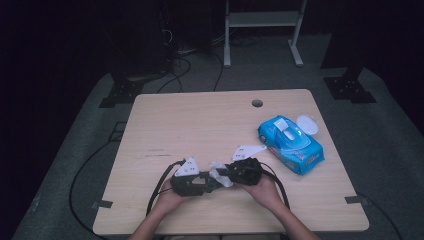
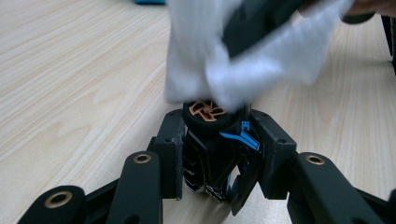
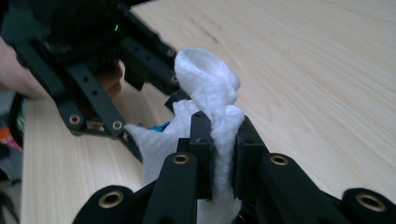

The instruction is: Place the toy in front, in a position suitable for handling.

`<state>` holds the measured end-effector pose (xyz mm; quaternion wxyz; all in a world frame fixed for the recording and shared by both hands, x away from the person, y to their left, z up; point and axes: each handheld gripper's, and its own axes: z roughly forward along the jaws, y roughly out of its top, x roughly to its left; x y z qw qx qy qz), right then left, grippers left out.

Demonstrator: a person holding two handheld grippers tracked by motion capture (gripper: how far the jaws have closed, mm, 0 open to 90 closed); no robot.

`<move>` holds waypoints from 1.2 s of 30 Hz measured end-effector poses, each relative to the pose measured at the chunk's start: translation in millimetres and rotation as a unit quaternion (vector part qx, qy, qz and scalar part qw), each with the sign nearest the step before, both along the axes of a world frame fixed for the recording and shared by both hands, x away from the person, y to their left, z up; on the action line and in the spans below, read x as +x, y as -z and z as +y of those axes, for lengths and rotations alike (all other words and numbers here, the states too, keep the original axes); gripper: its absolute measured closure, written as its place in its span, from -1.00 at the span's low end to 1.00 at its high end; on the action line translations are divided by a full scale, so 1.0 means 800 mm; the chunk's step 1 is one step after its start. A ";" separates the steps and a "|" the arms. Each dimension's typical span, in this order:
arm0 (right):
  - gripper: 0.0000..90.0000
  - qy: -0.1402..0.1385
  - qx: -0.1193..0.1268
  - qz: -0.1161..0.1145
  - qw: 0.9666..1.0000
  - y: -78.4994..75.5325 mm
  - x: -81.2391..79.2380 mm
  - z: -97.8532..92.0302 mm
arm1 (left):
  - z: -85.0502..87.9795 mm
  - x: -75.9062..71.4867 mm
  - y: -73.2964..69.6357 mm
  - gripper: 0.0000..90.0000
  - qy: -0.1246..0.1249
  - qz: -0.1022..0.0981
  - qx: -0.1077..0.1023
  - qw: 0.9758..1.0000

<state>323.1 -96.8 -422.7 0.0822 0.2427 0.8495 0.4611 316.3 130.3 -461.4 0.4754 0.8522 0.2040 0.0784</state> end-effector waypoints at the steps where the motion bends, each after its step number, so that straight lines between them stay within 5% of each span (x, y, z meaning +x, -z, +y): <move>1: 0.79 0.001 -0.007 -0.007 1.000 0.001 -0.001 0.001 | 0.000 0.000 0.000 0.31 0.001 0.000 0.000 1.000; 12: 0.79 0.095 -0.001 0.009 0.995 0.004 0.002 -0.100 | 0.001 0.001 0.000 0.31 -0.002 -0.002 0.002 1.000; 18: 0.78 0.072 0.008 0.000 0.997 0.000 -0.003 -0.079 | 0.001 0.003 0.001 0.29 -0.006 0.009 -0.005 1.000; 23: 0.79 0.059 -0.003 -0.004 0.998 0.003 -0.001 -0.066 | 0.006 0.006 -0.004 0.06 -0.003 0.025 -0.030 0.999; 30: 0.79 0.051 0.007 0.009 0.999 0.006 0.000 -0.072 | 0.020 0.017 -0.019 -0.04 -0.031 0.054 -0.108 0.992; 36: 0.79 0.046 0.003 0.008 0.999 0.005 0.000 -0.072 | 0.021 0.024 -0.012 -0.07 -0.043 0.089 -0.104 0.990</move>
